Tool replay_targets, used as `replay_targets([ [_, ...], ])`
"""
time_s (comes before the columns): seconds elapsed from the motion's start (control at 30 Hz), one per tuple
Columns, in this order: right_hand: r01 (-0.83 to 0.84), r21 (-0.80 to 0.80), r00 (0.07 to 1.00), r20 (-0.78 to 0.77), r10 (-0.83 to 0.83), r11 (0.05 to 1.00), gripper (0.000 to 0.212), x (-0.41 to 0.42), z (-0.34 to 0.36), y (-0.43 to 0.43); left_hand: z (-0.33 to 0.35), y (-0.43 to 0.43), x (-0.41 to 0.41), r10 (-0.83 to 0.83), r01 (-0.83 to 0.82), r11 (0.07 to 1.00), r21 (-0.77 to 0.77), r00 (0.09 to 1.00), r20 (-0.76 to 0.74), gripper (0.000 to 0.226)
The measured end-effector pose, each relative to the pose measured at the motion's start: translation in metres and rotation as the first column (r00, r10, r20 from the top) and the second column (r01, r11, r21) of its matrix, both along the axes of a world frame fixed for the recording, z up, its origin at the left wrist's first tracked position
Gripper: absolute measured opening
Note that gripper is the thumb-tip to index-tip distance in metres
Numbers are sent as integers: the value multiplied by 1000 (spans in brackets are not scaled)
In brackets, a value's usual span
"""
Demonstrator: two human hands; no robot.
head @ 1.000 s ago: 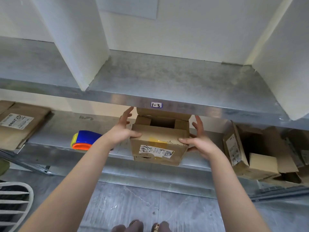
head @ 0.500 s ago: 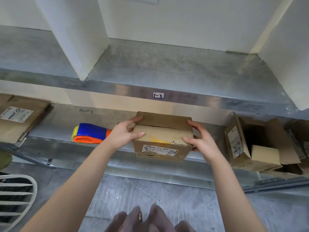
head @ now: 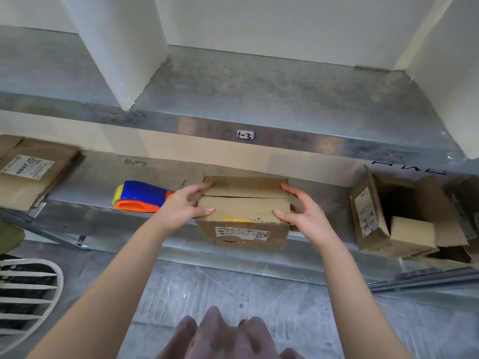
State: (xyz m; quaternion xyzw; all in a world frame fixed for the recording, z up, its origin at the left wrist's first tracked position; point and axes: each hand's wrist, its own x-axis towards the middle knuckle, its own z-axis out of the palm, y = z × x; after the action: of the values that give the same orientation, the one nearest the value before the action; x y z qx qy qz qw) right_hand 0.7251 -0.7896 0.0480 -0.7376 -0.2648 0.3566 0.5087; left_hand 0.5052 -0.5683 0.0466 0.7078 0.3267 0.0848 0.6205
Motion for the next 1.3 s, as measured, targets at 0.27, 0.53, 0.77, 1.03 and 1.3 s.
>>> replay_targets([
  [0.27,80,11,997,2,-80,997,62,-13,-28,-1,-17,-16,9,26,-26,993,115,1000,7,64],
  [0.53,117,-104,987,126,-103,988,63,15,-28,20,-32,1,50,52,-30,889,458,998,-37,49],
  [0.77,128,-93,980,167,-112,987,64,16,-33,21,-31,20,51,-68,106,888,448,993,-99,52],
  [1.03,199,-116,756,650,-78,973,58,-2,-17,8,-16,0,41,-70,244,636,732,963,-260,63],
  [1.3,76,-111,561,827,50,991,45,-36,-7,23,-5,-10,23,-65,306,457,836,948,-311,59],
])
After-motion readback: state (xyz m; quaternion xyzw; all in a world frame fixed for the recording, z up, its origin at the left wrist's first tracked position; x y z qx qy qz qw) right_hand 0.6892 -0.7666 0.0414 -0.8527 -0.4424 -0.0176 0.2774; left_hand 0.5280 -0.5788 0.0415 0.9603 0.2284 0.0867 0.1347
